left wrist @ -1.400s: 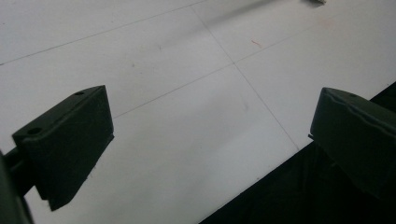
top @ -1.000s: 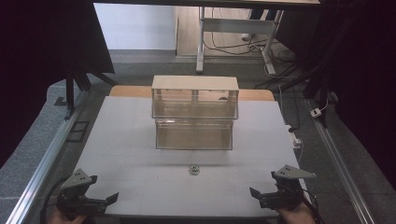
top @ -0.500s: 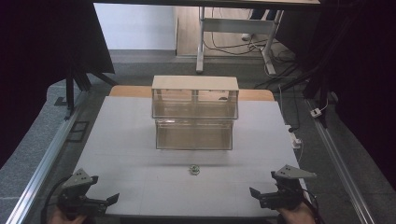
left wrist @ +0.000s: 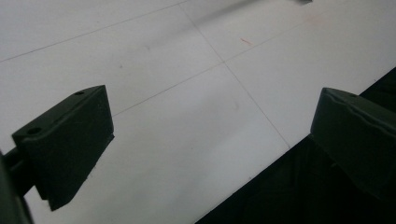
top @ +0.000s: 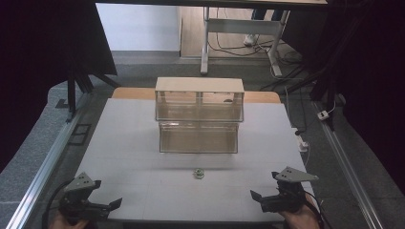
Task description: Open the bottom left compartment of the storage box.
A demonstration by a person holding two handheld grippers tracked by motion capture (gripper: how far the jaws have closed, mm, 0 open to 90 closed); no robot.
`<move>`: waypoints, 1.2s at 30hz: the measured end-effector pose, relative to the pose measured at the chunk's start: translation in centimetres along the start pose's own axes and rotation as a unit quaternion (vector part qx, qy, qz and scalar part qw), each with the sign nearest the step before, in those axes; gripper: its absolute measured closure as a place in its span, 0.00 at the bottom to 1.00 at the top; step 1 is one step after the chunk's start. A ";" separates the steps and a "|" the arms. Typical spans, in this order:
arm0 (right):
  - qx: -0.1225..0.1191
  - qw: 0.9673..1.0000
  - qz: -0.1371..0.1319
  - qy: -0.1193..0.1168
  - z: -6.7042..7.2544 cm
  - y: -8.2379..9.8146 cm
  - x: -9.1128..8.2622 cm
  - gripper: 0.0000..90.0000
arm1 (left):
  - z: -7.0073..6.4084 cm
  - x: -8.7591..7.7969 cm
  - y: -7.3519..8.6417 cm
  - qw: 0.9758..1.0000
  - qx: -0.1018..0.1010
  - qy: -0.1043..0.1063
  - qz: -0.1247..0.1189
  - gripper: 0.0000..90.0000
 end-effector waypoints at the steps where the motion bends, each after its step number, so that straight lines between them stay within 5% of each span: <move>1: -0.002 1.000 0.000 -0.002 0.1 -0.1 0.1 0.00 | 0.0 0.0 0.0 1.000 0.001 0.000 0.001 0.00; 9: -0.018 1.000 -0.010 -0.024 0.5 -0.8 1.3 0.00 | 0.0 0.0 0.0 1.000 0.003 0.001 0.003 0.00; 24: 0.016 0.999 -0.007 -0.044 0.4 -1.7 3.1 0.00 | 0.1 0.0 0.0 1.000 0.000 0.003 0.002 0.00; 36: -0.001 1.000 0.007 -0.019 0.6 -3.3 5.0 0.00 | 0.1 0.0 0.0 1.000 -0.004 0.005 0.001 0.00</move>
Point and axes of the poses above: each handheld gripper's, and its own axes: x roughly forward along the jaws, y roughly out of its underside, z roughly to its left, the point moved 1 cm from there along x, roughly forward along the jaws, and after that the axes turned 3 degrees about -x, right-handed, at the moved point
